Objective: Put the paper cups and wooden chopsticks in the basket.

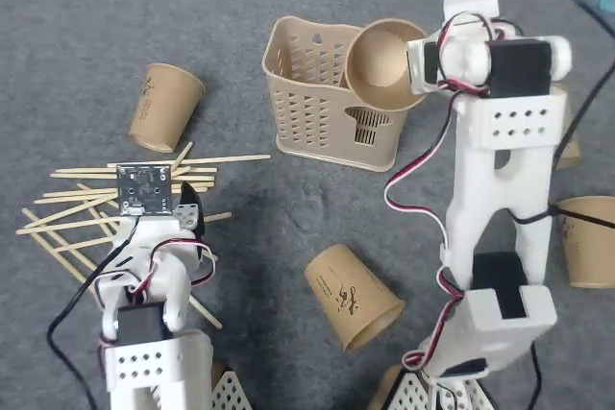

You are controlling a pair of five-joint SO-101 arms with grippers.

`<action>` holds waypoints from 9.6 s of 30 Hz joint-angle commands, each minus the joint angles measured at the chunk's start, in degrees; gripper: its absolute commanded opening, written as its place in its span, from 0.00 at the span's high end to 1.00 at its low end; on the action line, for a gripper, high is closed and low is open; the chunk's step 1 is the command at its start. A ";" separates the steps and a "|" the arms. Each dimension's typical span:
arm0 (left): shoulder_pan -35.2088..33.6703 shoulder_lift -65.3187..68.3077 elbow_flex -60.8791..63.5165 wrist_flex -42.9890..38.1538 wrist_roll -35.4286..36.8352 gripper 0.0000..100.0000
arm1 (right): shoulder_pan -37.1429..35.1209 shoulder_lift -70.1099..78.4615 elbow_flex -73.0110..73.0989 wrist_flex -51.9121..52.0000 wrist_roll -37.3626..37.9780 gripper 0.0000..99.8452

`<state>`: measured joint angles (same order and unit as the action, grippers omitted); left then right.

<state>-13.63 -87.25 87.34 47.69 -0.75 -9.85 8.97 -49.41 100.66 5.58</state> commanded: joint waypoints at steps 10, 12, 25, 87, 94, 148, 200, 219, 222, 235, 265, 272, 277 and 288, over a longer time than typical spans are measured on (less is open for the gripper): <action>0.44 -0.70 -0.04 -1.67 -0.62 0.91 | 0.22 -6.37 -14.15 1.19 0.88 0.77; 0.26 -0.70 -0.04 -1.67 -0.62 0.91 | -0.31 -8.48 -15.74 2.68 0.35 0.77; 0.18 -0.70 -0.04 -1.67 -0.62 0.91 | 0.84 -33.71 34.99 2.42 2.99 0.94; 0.18 -0.70 1.10 -3.78 -0.70 0.91 | -18.95 -68.00 91.52 -17.45 29.71 0.99; 0.18 -0.70 1.10 -3.69 -0.70 0.91 | -6.64 -51.12 77.27 -5.85 24.35 0.99; 0.09 -0.70 1.19 -3.43 -0.70 0.91 | 18.77 -30.73 73.14 -19.03 8.00 0.86; 0.09 -0.70 1.19 -3.60 -0.70 0.91 | 0.40 -9.71 6.33 -9.89 -8.79 0.99; 0.09 -0.70 1.19 -3.69 -0.70 0.91 | -0.13 -3.47 5.10 -6.46 -8.88 0.78; 0.09 -0.70 1.54 -3.69 -0.70 0.91 | -0.13 -5.67 1.32 -4.62 -8.79 0.74; 0.09 -0.70 1.54 -3.78 -0.70 0.91 | -0.04 -18.86 3.43 2.15 -9.14 0.94; 0.00 -0.70 1.54 -3.43 -0.70 0.91 | 41.89 -9.89 40.88 -19.74 12.75 0.96; -0.97 -0.70 1.54 -3.69 -0.70 0.91 | 45.85 7.87 21.01 -8.75 14.77 0.89; -0.88 -0.70 1.54 -3.69 -0.70 0.91 | 48.40 18.51 7.82 -2.33 16.62 0.88; -0.79 -0.70 1.63 -3.69 -0.70 0.91 | 51.12 32.40 -5.63 1.98 20.92 0.88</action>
<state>-14.42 -87.25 89.19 45.58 -0.92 40.79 41.05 -52.13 100.57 24.57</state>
